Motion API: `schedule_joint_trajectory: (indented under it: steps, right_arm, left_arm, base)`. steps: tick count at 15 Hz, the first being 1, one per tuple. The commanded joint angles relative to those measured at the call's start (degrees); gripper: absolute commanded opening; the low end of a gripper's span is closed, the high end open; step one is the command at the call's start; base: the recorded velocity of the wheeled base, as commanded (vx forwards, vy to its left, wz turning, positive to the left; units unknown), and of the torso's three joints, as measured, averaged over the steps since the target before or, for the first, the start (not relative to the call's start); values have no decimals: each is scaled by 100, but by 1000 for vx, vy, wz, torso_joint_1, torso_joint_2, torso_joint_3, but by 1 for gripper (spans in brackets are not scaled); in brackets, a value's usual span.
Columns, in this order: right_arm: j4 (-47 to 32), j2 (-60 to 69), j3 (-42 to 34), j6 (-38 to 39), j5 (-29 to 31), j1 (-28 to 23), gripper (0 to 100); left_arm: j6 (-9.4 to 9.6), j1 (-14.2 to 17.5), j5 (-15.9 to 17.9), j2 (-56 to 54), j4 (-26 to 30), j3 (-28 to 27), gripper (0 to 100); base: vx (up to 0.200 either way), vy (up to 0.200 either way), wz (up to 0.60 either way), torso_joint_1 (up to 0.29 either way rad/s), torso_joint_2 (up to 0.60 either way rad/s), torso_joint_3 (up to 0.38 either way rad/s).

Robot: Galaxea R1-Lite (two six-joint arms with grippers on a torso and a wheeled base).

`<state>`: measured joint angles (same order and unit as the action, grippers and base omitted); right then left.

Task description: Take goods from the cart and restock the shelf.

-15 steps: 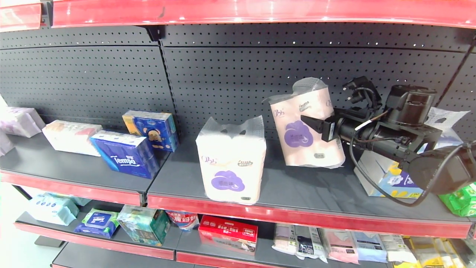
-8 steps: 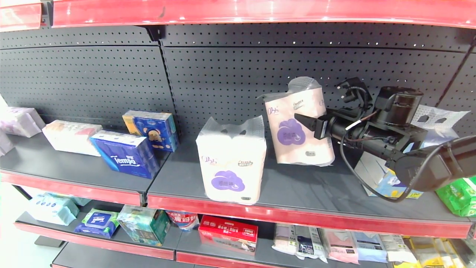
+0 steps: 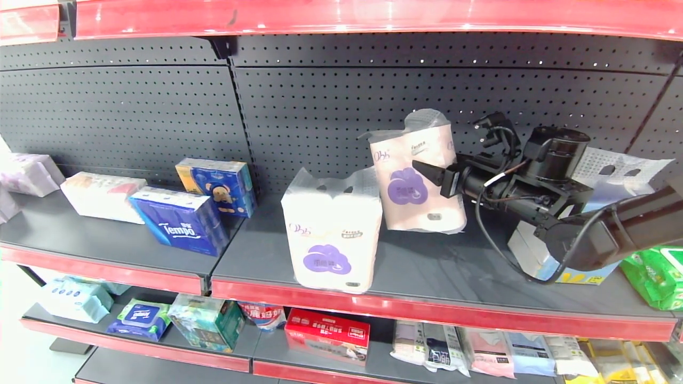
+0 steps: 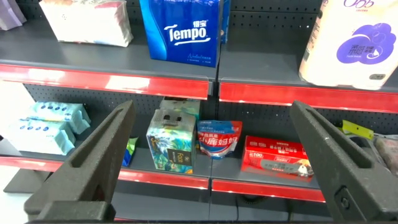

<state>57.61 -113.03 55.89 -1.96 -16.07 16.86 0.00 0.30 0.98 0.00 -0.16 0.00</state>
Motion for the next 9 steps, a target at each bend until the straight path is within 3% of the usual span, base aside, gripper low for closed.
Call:
schedule_joint_trajectory:
  steps: [1,9]
  right_arm:
    - [66,-202,141,-6,-2,10,0]
    - [268,-597,537,3,-230,151,0]
  left_arm:
    - [0,5,-1,0,-2,0,100]
    - [0,5,-1,0,-2,0,100]
  base:
    - [0,0,0,0,0,0]
    - [0,0,0,0,0,0]
